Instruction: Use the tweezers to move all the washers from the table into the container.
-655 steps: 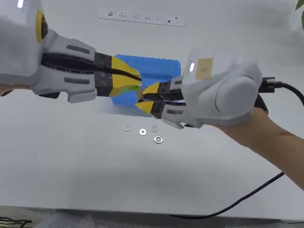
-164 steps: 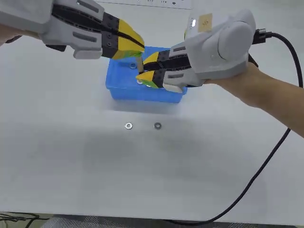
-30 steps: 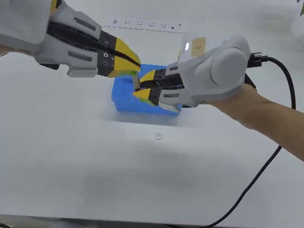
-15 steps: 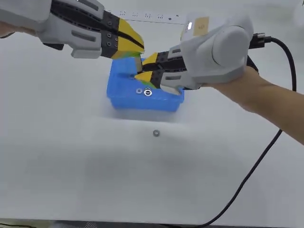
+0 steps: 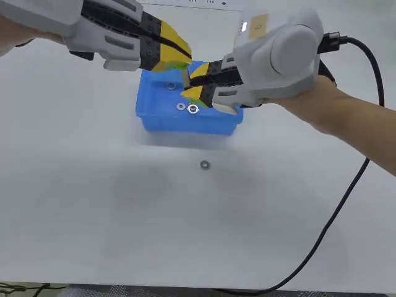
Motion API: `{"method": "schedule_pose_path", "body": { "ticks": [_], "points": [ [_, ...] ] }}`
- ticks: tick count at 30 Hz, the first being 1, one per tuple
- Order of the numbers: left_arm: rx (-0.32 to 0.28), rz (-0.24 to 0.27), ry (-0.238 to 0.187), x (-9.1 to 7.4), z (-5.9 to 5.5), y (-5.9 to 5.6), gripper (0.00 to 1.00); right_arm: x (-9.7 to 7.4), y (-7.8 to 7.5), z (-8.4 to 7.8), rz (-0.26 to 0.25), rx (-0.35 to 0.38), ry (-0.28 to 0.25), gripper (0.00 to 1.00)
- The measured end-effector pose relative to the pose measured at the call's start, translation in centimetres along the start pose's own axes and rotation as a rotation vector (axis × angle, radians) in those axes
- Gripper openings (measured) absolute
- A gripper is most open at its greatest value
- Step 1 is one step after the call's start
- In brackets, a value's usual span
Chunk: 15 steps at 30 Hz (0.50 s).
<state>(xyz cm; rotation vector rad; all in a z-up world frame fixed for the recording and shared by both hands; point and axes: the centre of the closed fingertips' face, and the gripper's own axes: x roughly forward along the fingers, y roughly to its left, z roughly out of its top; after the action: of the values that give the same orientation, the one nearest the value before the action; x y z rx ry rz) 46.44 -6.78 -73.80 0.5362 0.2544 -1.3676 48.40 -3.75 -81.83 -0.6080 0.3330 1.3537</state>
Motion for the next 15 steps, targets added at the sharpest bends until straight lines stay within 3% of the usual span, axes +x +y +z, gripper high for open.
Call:
{"method": "schedule_pose_path", "body": {
  "ticks": [6, 15],
  "points": [
    [-0.039, -0.006, 0.020, 0.9, -1.6, 0.2, 0.05, 1.3, -0.2, -1.6, 0.013, 0.010, 0.032, 0.10],
    [-0.072, -0.015, 0.031, 1.4, -2.4, 0.2, 0.05, 1.6, -0.1, -2.7, 0.018, 0.042, 0.050, 0.11]
  ]
}}
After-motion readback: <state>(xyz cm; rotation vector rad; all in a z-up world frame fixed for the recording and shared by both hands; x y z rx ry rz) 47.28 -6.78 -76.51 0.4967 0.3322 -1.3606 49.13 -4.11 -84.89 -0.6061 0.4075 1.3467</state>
